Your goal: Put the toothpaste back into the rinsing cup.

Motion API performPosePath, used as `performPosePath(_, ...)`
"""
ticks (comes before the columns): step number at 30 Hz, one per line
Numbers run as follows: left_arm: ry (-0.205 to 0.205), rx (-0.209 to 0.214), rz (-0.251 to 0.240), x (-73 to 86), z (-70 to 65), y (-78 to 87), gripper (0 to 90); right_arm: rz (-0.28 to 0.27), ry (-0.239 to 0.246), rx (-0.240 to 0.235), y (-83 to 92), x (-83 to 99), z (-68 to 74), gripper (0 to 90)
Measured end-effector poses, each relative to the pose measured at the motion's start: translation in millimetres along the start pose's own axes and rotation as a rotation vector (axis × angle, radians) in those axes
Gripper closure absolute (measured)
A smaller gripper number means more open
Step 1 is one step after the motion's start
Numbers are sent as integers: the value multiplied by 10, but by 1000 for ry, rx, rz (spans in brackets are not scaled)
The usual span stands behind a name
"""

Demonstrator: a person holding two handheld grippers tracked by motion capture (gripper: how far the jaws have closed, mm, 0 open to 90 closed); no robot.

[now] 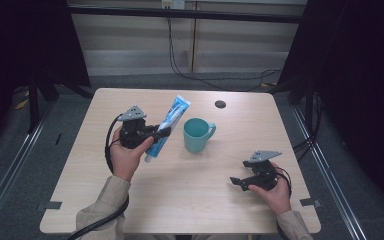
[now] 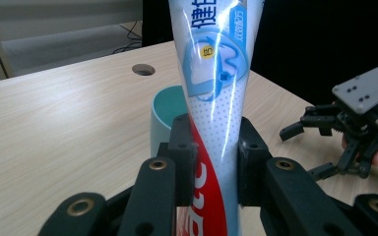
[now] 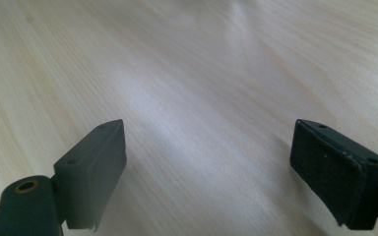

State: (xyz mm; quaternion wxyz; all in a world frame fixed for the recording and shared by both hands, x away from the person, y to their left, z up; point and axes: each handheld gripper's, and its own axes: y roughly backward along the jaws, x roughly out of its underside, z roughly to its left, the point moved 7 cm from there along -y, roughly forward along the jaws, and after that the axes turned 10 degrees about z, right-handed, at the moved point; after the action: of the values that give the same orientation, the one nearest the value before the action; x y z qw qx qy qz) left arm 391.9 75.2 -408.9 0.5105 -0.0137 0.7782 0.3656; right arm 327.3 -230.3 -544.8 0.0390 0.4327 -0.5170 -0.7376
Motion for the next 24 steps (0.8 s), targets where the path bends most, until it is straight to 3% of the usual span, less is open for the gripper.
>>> performPosePath(3, -1, -1, -6, -2, -17, 7, 744, -36, -31, -25, 79, -118, 22, 182)
performPosePath(4, 0, -4, -6, 1, -32, 3, 744, -61, -48, -53, 150, -246, 60, 229)
performPosePath(9, -4, -1, -6, 7, -66, -15, 745, -87, -63, -83, 237, -500, 134, 247)
performPosePath(16, -13, 1, -12, -1, -117, -62, 745, -118, -37, -149, 356, -972, 297, 312)
performPosePath(24, -25, 1, 6, 48, -187, -152, 745, -159, -45, -218, 443, -1308, 435, 327)
